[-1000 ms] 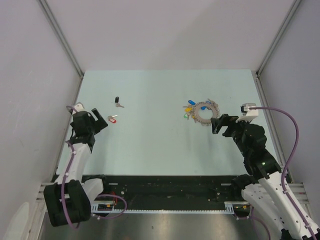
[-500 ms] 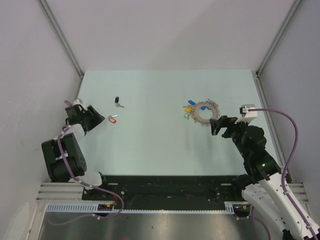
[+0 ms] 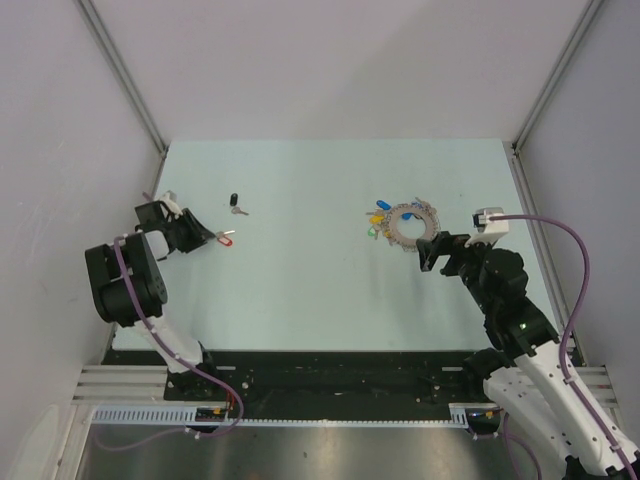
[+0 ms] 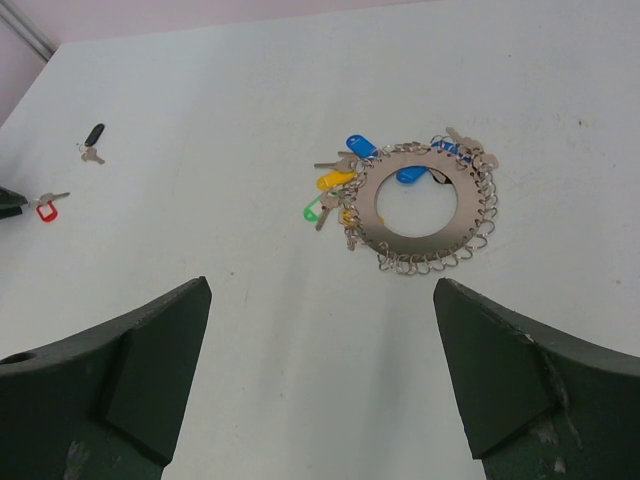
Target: Put the keys on the keyring
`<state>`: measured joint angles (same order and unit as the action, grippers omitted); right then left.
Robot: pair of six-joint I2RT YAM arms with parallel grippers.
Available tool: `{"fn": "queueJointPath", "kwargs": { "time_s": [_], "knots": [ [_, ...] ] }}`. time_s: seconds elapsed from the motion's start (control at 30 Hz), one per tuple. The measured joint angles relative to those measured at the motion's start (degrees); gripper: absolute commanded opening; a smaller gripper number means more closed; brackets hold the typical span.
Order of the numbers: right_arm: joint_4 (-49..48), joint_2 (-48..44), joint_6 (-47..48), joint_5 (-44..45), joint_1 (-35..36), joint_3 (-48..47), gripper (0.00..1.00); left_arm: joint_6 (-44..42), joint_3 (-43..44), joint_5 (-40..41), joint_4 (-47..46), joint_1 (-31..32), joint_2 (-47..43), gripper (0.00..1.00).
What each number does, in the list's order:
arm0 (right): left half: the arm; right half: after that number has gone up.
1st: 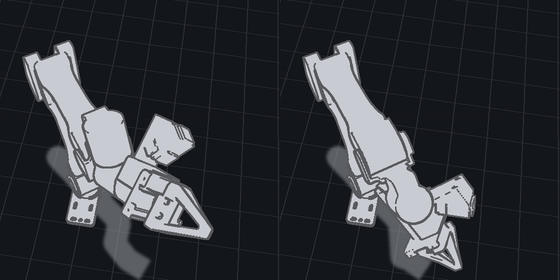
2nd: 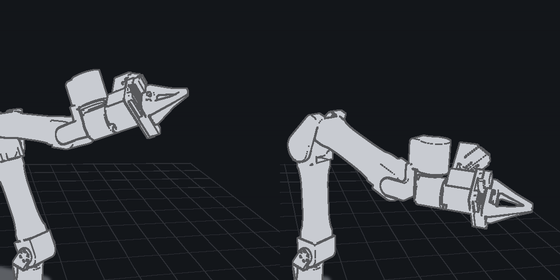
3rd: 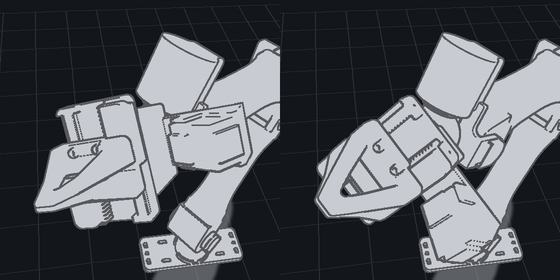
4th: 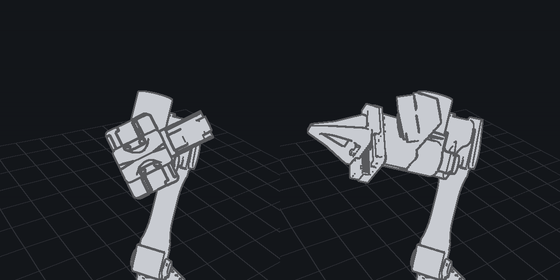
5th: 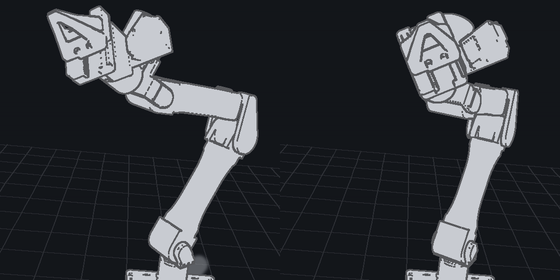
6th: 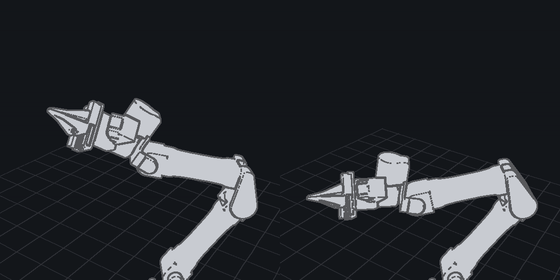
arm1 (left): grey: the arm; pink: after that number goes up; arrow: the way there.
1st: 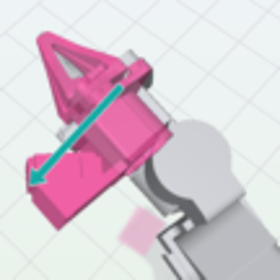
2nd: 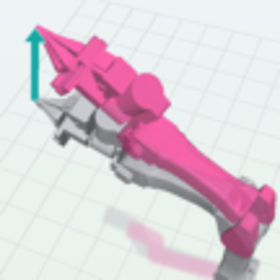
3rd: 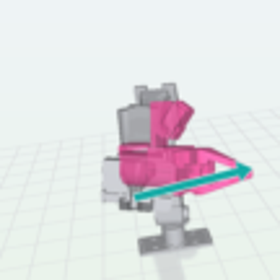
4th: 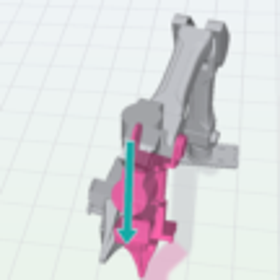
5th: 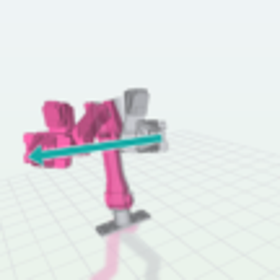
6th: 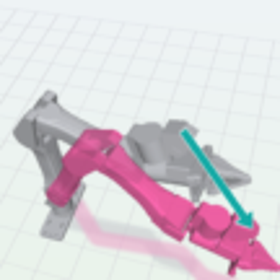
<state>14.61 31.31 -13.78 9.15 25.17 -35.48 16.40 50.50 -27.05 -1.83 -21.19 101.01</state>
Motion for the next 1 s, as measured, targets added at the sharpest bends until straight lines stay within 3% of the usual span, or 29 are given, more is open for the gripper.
{"fn": "queueJointPath", "kwargs": {
  "time_s": [0.07,0.2,0.43,0.73,1.0],
  "knots": [
    [0.0,0.5,0.1,-0.2,0.0,0.0,1.0,-0.5,0.7,-0.3,0.2,0.0,0.7,0.38],
    [0.0,0.9,0.4,-0.7,0.0,0.0,1.0,-1.0,2.0,-1.5,0.3,0.0,2.2,0.27],
    [0.0,1.4,0.4,-1.1,-0.2,0.0,1.0,-1.5,3.1,-4.3,0.9,0.1,3.7,0.26],
    [-0.3,1.6,0.4,-1.7,-0.4,0.0,1.0,-2.6,3.4,-5.0,3.1,1.3,3.9,0.01],
    [-0.4,2.1,0.5,-2.6,-0.5,0.0,1.0,-3.7,3.6,-4.5,5.7,3.7,2.1,0.0]
  ]
}}
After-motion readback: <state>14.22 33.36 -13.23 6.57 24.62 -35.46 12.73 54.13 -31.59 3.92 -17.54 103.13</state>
